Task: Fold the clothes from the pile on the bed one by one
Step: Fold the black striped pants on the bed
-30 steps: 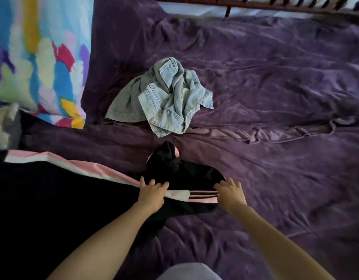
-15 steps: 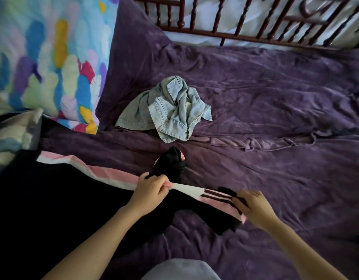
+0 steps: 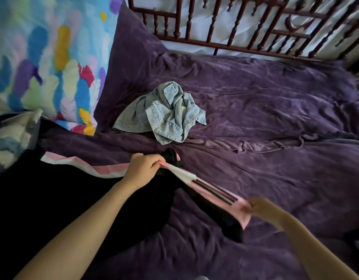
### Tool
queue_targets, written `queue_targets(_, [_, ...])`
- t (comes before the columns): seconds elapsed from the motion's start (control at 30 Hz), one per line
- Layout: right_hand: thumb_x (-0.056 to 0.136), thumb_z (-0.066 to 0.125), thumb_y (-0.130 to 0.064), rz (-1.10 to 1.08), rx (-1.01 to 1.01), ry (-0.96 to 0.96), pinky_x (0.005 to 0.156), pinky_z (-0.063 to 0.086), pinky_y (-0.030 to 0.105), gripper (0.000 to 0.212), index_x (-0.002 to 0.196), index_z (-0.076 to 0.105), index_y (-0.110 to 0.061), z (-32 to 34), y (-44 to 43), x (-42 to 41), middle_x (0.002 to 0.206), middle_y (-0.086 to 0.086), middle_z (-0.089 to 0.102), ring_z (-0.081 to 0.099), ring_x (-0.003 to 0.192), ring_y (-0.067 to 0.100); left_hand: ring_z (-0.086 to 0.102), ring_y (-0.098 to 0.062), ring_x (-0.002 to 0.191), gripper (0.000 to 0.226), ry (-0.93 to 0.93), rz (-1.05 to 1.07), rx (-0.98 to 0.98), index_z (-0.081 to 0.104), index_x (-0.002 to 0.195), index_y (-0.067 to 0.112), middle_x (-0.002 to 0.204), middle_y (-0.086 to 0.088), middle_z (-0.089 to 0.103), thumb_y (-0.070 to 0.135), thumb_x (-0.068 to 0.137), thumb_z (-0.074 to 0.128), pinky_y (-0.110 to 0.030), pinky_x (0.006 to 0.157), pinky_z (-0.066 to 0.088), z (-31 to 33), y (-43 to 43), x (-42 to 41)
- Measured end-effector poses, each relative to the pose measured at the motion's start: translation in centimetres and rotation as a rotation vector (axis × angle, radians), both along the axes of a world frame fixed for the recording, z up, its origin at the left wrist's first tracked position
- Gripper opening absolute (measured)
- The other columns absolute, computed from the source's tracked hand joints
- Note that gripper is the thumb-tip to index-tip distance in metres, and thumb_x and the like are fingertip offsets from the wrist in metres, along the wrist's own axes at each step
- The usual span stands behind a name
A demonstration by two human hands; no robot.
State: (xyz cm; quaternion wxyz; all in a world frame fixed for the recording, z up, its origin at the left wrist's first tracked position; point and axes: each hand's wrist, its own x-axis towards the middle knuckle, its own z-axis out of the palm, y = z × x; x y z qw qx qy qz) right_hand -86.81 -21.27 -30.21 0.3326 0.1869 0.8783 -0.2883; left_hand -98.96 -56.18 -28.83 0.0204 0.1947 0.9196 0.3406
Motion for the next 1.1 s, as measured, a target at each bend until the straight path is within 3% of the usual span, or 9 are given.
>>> queue_targets(0.1, [0.085,0.066,-0.008,-0.122,0.123,0.355,0.052,0.027,0.023,0.038,0.052,0.048,-0.011,2.2,0.4,-5.3,0.054,0.003,0.042,0.041,0.065,0.014,0.068,-0.026,0.09,0.02,0.074,0.162,0.016,0.073,0.096,0.011,0.096,-0.005,0.074,0.003,0.087,0.057,-0.037,0.087,0.046,0.8,0.8,-2.8])
queue_targets(0.17, [0.088,0.063,-0.021,-0.237,0.29,0.52,0.075,0.039,0.033,0.018,0.09,0.065,-0.003,3.6,-0.4,-9.7,0.091,0.019,0.061,0.055,0.095,0.026,0.059,-0.031,0.108,0.026,0.072,0.364,-0.027,0.066,0.112,0.012,0.111,-0.01,0.068,0.008,0.09,0.053,-0.042,0.089,0.041,1.0,1.4,-5.3])
queue_targets(0.27, [0.086,0.062,-0.029,-0.253,0.424,0.554,0.104,0.022,0.039,0.057,0.139,0.041,-0.018,3.2,-3.4,-13.5,0.143,0.015,0.037,0.03,0.132,0.033,0.04,-0.037,0.122,0.046,-0.019,0.534,-0.196,0.045,0.135,0.011,0.132,-0.017,0.047,0.018,0.091,0.055,-0.049,0.091,0.037,-0.4,1.6,-6.2])
queue_targets(0.4, [0.088,0.058,-0.031,-0.061,0.271,0.37,0.105,0.029,0.044,0.062,0.144,0.033,-0.021,-1.9,-9.5,-12.7,0.147,0.012,0.029,0.025,0.136,0.032,0.049,-0.029,0.114,0.037,-0.149,0.249,-0.384,0.053,0.125,0.015,0.123,-0.008,0.054,0.027,0.091,0.052,-0.04,0.089,0.039,-6.3,1.9,0.5])
queue_targets(0.53, [0.092,0.053,-0.03,-0.046,0.128,0.043,0.105,0.031,0.039,0.056,0.142,0.034,-0.018,-7.7,-13.4,-7.9,0.14,0.015,0.036,0.03,0.132,0.033,0.039,-0.025,0.127,0.06,-0.702,-0.116,-0.724,0.032,0.14,0.02,0.138,-0.005,0.039,0.049,0.09,0.048,-0.037,0.098,0.037,-12.3,1.0,8.6])
queue_targets(0.63, [0.092,0.051,-0.031,-0.007,0.124,-0.073,0.104,0.032,0.036,0.049,0.137,0.041,-0.013,-9.8,-14.6,-4.7,0.136,0.016,0.041,0.034,0.13,0.032,0.039,-0.025,0.126,0.055,-0.66,-0.196,-0.858,0.03,0.142,0.02,0.138,-0.005,0.041,0.035,0.093,0.05,-0.038,0.099,0.036,-13.3,0.4,10.8])
queue_targets(0.87, [0.089,0.056,-0.022,0.054,-0.012,-0.02,0.101,0.036,0.032,0.06,0.144,0.031,-0.018,-9.3,-15.1,-1.6,0.141,0.013,0.038,0.037,0.13,0.029,0.059,-0.014,0.1,0.033,-0.932,-0.255,-0.29,0.065,0.112,0.015,0.109,0.001,0.063,0.003,0.087,0.048,-0.018,0.083,0.043,-8.6,0.2,7.0])
queue_targets(0.97, [0.089,0.053,-0.023,0.378,0.137,0.131,0.108,0.027,0.04,0.074,0.148,0.012,-0.039,-8.4,-16.0,-0.6,0.154,0.008,0.013,0.017,0.14,0.029,0.055,-0.002,0.07,0.03,-1.09,-0.324,-0.002,0.067,0.09,0.014,0.079,0.005,0.062,-0.008,0.082,0.048,-0.009,0.068,0.041,-4.9,-0.6,7.4])
queue_targets(1.1, [0.089,0.055,-0.032,0.549,0.155,0.186,0.112,0.02,0.04,0.047,0.134,0.046,-0.039,-7.3,-16.8,0.9,0.156,-0.003,0.011,0.002,0.145,0.021,0.057,0.003,0.061,0.038,-1.146,-0.258,0.215,0.066,0.078,0.017,0.063,0.013,0.064,-0.015,0.079,0.045,-0.01,0.066,0.043,-1.6,-2.6,8.8])
